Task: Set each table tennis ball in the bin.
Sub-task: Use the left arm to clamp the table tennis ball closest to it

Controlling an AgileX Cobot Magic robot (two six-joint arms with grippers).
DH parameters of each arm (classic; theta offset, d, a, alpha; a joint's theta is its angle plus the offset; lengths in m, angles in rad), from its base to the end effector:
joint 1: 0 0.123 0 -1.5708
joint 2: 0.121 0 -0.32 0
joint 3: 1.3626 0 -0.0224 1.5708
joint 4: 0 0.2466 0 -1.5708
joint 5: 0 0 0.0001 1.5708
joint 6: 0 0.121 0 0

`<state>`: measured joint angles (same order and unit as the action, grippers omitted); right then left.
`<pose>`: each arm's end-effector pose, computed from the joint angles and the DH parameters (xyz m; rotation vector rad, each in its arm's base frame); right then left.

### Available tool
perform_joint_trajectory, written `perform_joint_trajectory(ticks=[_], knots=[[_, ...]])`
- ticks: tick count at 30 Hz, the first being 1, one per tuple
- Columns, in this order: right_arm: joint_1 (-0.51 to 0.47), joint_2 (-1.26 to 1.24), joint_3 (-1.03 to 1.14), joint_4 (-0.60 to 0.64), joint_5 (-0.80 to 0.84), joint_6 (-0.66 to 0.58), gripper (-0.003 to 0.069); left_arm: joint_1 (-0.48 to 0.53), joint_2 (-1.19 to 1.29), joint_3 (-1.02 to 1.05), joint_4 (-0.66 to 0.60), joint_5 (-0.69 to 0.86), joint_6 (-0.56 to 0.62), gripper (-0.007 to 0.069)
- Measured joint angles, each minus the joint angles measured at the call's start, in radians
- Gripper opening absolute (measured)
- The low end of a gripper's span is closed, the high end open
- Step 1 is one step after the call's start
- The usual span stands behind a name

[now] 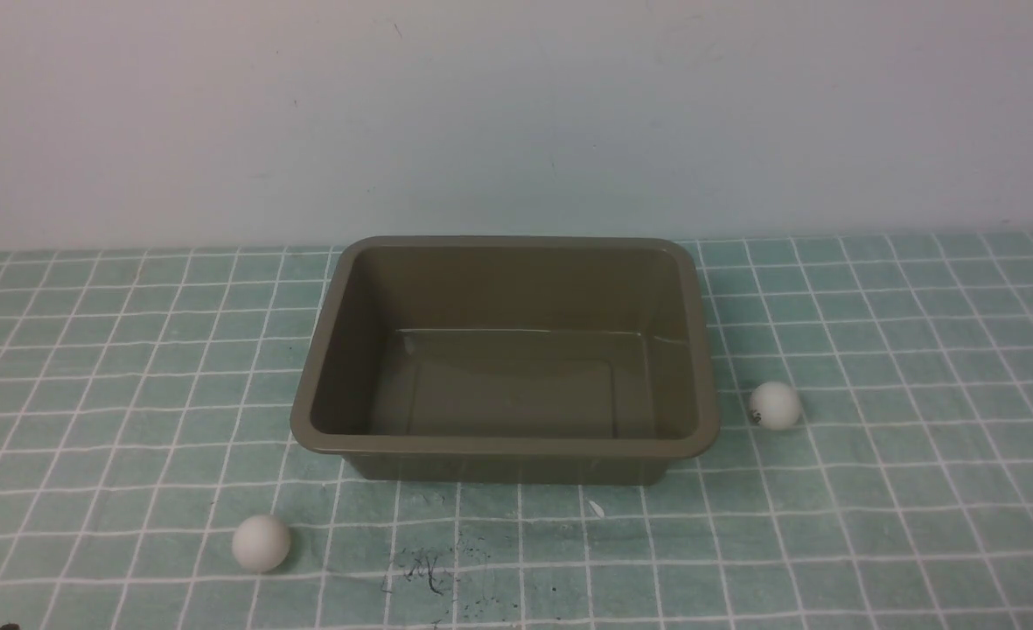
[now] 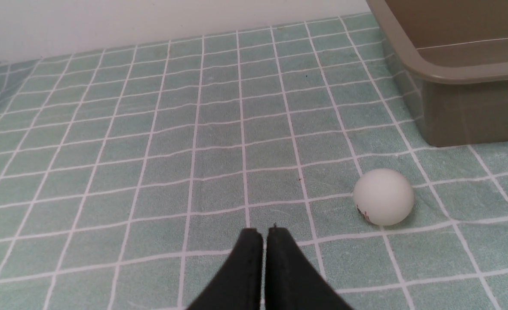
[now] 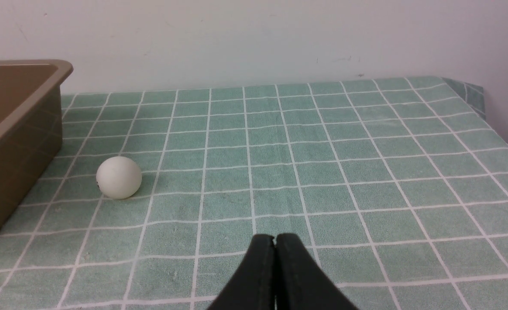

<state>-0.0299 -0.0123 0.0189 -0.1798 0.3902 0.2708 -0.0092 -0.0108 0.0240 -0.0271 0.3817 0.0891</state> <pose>0.0408 -0.0095 0.1637 0.1723 1.8661 -0.0126 0.0415 -0.0016 0.1620 0.0756 1.8769 0.0281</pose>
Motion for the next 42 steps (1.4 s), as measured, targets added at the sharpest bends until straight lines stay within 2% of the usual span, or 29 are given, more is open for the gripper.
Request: perform_joint_trajectory(ticks=[10, 12, 16, 20, 25, 28, 31, 32, 33, 34, 37, 38, 42], knots=[[0.000, 0.000, 0.000, 0.000, 0.000, 0.000, -0.0014, 0.000, 0.000, 0.004, 0.033, -0.032, 0.019, -0.0005], [0.000, 0.000, 0.000, 0.000, 0.000, 0.000, -0.0014, 0.000, 0.000, 0.005, 0.005, -0.103, -0.004, -0.0005], [0.000, 0.000, 0.000, 0.000, 0.000, 0.000, -0.0014, 0.000, 0.000, 0.007, -0.164, -0.326, -0.147, -0.0005], [0.000, 0.000, 0.002, 0.026, -0.020, 0.018, -0.0014, 0.000, 0.000, 0.007, -0.246, -0.487, -0.195, -0.0005], [0.002, 0.000, 0.009, 0.319, -0.214, 0.181, -0.0014, 0.000, 0.000, 0.007, -0.300, -0.822, -0.227, -0.0005], [0.002, 0.000, 0.009, 0.404, -0.259, 0.215, -0.0014, 0.000, 0.000, -0.035, -0.306, -0.893, -0.259, -0.0005], [0.002, 0.000, 0.009, 0.427, -0.268, 0.214, -0.0014, 0.000, 0.009, -0.146, -0.307, -0.773, -0.278, -0.0005], [0.002, 0.000, 0.009, 0.437, -0.270, 0.212, -0.0014, 0.000, 0.051, -0.253, -0.305, -0.609, -0.282, -0.0005], [0.002, 0.000, 0.009, 0.441, -0.272, 0.212, -0.0014, 0.000, 0.087, -0.307, -0.300, -0.508, -0.282, -0.0005], [0.002, 0.000, 0.009, 0.445, -0.285, 0.213, -0.0014, 0.000, 0.170, -0.395, -0.290, -0.325, -0.274, -0.0005], [0.011, 0.000, 0.003, 0.449, -0.278, 0.218, -0.0014, 0.000, 0.372, -0.518, -0.277, -0.015, -0.235, -0.0005], [0.017, 0.007, -0.021, 0.449, -0.226, 0.217, -0.0014, 0.000, 0.474, -0.552, -0.273, 0.100, -0.213, -0.0005], [0.040, 0.145, -0.206, 0.444, 0.000, 0.151, -0.0014, 0.000, 0.792, -0.592, -0.273, 0.303, -0.095, -0.0005]])
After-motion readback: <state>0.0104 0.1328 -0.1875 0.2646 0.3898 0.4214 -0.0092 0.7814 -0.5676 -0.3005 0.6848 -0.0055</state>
